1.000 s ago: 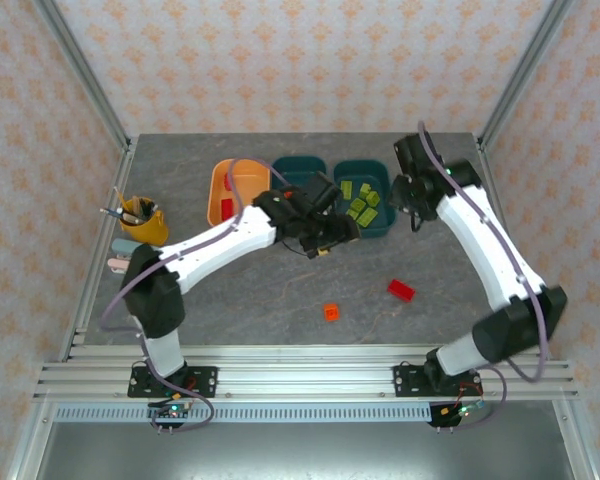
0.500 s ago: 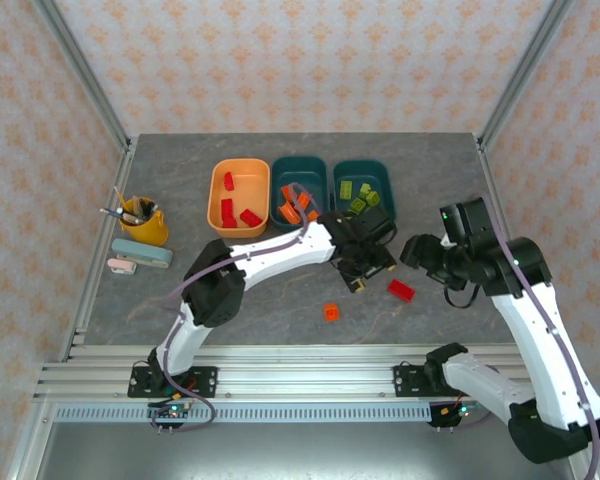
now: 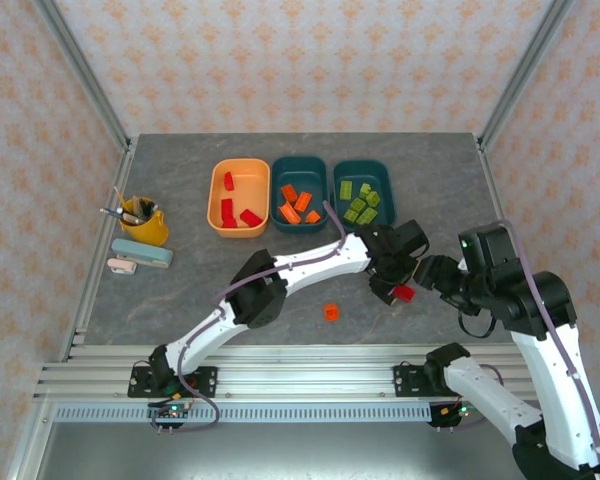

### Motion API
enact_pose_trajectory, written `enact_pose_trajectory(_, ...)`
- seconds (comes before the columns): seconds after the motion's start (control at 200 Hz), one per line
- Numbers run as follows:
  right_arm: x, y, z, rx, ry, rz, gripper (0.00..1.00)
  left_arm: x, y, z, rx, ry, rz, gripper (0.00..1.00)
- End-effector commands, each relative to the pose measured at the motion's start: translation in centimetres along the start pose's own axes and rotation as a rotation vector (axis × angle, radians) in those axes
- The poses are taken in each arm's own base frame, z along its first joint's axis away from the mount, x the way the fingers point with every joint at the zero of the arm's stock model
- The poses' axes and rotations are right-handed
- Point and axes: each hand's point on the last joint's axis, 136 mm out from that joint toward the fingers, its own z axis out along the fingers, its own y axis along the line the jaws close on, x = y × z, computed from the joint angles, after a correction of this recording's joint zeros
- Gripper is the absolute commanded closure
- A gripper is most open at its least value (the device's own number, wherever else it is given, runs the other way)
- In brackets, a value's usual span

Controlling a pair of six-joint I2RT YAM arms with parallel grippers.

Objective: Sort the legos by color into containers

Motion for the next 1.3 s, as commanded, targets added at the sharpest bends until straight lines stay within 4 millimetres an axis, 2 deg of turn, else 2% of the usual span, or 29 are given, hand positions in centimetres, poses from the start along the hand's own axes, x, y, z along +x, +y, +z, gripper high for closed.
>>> enact_pose_trajectory(0.0, 0.4, -0.4, 0.3, 0.006, 0.007, 0.028, 0.32, -0.3, 0.7, 0.0, -0.034, -0.043, -0.094, 0.24)
enact_pose_trajectory(0.3, 0.9, -0.9, 0.8, 0.003, 0.009, 0.030, 0.33, -1.7, 0.7, 2.3, -0.042, -0.095, -0.149, 0.32)
enact_pose_trajectory(0.701, 1.1, -1.0, 1.3, -0.001, 0.010, 0.032, 0.33, -2.9, 2.2, 3.1, -0.096, -0.154, -0.157, 0.59)
enact_pose_trajectory(0.791, 1.1, -1.0, 1.4, -0.002, 0.015, 0.033, 0.33, -3.0, 2.4, 3.0, -0.103, -0.159, -0.146, 0.67)
enact_pose_trajectory(0.851, 1.1, -0.9, 1.4, -0.006, 0.015, 0.030, 0.33, -3.0, 2.1, 2.7, -0.095, -0.163, -0.129, 0.69)
enact_pose_trajectory(0.961, 0.8, -0.6, 1.1, -0.021, -0.004, 0.011, 0.33, -3.5, 0.8, 0.5, -0.049, -0.202, -0.047, 0.70)
enact_pose_trajectory(1.036, 0.1, 0.0, 0.5, -0.047, -0.036, -0.021, 0.33, -4.2, 0.2, -2.1, -0.038, -0.248, 0.029, 0.69)
enact_pose_trajectory(1.176, -1.8, 2.9, -1.8, -0.171, -0.127, -0.111, 0.33, -6.1, 1.0, -6.7, -0.070, -0.293, 0.144, 0.69)
enact_pose_trajectory(1.296, -2.7, 5.5, -2.6, -0.275, -0.154, -0.168, 0.33, -8.4, 1.3, -12.3, -0.037, -0.406, 0.236, 0.69)
